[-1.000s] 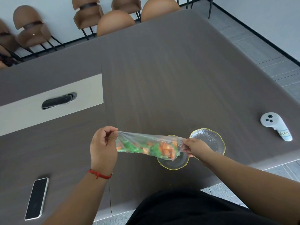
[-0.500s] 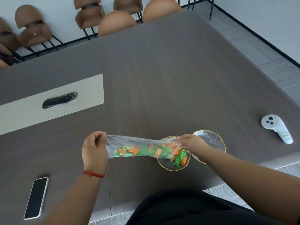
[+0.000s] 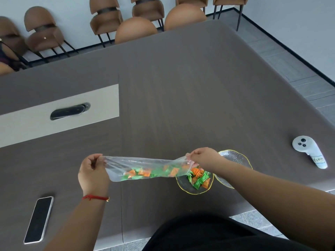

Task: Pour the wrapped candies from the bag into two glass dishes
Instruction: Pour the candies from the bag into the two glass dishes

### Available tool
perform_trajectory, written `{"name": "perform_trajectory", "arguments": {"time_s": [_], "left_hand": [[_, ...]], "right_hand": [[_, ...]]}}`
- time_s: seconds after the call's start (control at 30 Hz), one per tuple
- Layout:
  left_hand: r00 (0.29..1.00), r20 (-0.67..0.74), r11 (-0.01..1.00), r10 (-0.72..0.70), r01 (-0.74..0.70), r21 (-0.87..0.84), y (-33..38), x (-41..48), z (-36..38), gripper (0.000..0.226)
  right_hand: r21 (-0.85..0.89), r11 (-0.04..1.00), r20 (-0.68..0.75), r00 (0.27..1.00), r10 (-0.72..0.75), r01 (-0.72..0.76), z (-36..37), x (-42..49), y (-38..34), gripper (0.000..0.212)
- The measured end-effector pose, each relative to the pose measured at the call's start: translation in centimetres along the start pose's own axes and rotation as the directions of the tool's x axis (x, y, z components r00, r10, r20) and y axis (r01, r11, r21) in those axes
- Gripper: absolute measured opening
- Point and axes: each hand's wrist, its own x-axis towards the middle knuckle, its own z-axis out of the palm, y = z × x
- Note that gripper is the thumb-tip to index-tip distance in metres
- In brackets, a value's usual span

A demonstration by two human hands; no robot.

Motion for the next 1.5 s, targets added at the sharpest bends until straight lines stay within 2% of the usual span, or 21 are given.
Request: {"name": "perform_trajectory", "arguments": {"time_s": [0.13, 0.27, 0.4, 0.6, 0.93, 1.1, 1.23, 1.37, 1.5], "left_hand": [[0.998, -0.035, 0.999, -0.050, 0.050, -0.008, -0.4, 0.2, -0.5, 0.016], [0.999, -0.029, 1.000, -0.029, 0.028, -0.011, -0.3, 0.1, -0.8, 0.016], [1.000, -0.009, 1.000, -0.012, 0.011, -0.024, 0.2, -0.2, -0.9, 0.014], [0.999, 0.045, 0.999, 0.013, -0.011, -0.045, 1.4, -0.5, 0.1, 0.016], [0.967, 0.195, 0.984, 0.164, -0.146, -0.102, 5.3, -2.1, 5.3, 0.008], [0.925, 0.290, 0.968, 0.246, -0.219, -0.123, 7.7, -4.0, 8.9, 0.008], [0.864, 0.420, 0.960, 0.278, -0.234, -0.156, 9.3, -5.3, 12.2, 0.009], [0.806, 0.512, 0.954, 0.298, -0.241, -0.176, 10.7, -6.4, 14.6, 0.023], [0.751, 0.561, 0.936, 0.348, -0.314, -0.160, 12.5, -7.6, 15.7, 0.026]], "right_hand": [[-0.066, 0.998, 0.017, 1.000, -0.017, 0.019, 0.1, -0.2, -1.3, 0.036], [-0.081, 0.997, 0.028, 1.000, 0.003, -0.001, 0.0, -0.3, -1.9, 0.034], [-0.036, 0.999, 0.009, 1.000, 0.013, -0.013, -0.6, -0.6, -1.7, 0.027], [0.056, 0.998, -0.072, 0.997, -0.020, 0.024, -2.6, -1.6, -0.6, 0.033], [0.236, 0.972, -0.137, 0.990, 0.032, 0.001, -7.7, -3.2, 4.2, 0.027], [0.339, 0.940, -0.197, 0.975, 0.104, -0.031, -9.7, -4.0, 7.6, 0.028], [0.430, 0.898, -0.223, 0.953, 0.205, -0.093, -10.7, -4.1, 11.1, 0.032], [0.545, 0.826, -0.216, 0.928, 0.302, -0.142, -11.1, -4.0, 14.0, 0.032], [0.603, 0.778, -0.193, 0.915, 0.354, -0.174, -11.0, -3.8, 16.0, 0.034]]}}
